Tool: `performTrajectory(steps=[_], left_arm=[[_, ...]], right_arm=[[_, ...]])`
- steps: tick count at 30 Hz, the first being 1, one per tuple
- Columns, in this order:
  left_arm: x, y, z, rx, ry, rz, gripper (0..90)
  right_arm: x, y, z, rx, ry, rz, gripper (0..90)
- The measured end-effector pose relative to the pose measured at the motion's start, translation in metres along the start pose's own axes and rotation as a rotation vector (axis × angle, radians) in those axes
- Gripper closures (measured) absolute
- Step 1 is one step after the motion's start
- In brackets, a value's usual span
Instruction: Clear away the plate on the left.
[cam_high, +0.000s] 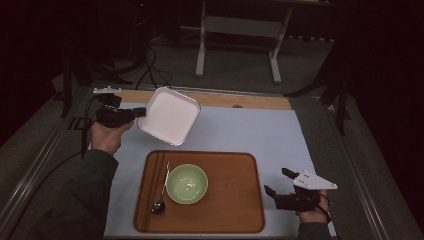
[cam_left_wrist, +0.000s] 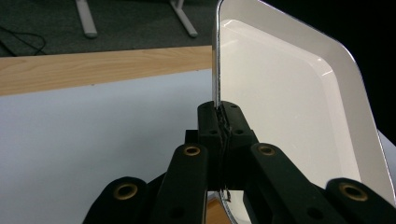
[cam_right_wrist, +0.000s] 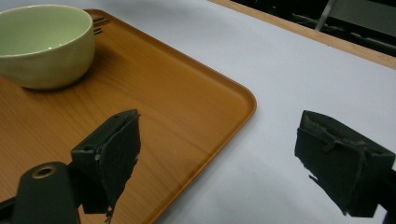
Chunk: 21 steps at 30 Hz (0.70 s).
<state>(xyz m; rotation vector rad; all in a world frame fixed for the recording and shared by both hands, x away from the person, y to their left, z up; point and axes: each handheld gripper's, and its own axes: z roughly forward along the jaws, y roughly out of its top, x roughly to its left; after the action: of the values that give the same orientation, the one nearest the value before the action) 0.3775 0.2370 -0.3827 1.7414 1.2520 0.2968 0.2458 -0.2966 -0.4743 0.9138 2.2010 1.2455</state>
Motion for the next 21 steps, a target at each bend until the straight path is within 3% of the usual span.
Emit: performTrajectory(steps=[14, 18, 21], left_arm=[[-0.036, 0.004, 0.021, 0.055, -0.050, 0.114, 89.4], [-0.040, 0.004, 0.024, 0.062, -0.054, 0.128, 89.4], [-0.053, 0.005, 0.032, 0.075, -0.081, 0.163, 89.4]], right_arm=[[-0.001, 0.000, -0.001, -0.002, -0.003, 0.002, 13.8], [-0.001, 0.000, -0.001, -0.002, -0.003, 0.003, 13.9], [-0.001, 0.000, -0.001, -0.002, -0.004, 0.002, 13.9]])
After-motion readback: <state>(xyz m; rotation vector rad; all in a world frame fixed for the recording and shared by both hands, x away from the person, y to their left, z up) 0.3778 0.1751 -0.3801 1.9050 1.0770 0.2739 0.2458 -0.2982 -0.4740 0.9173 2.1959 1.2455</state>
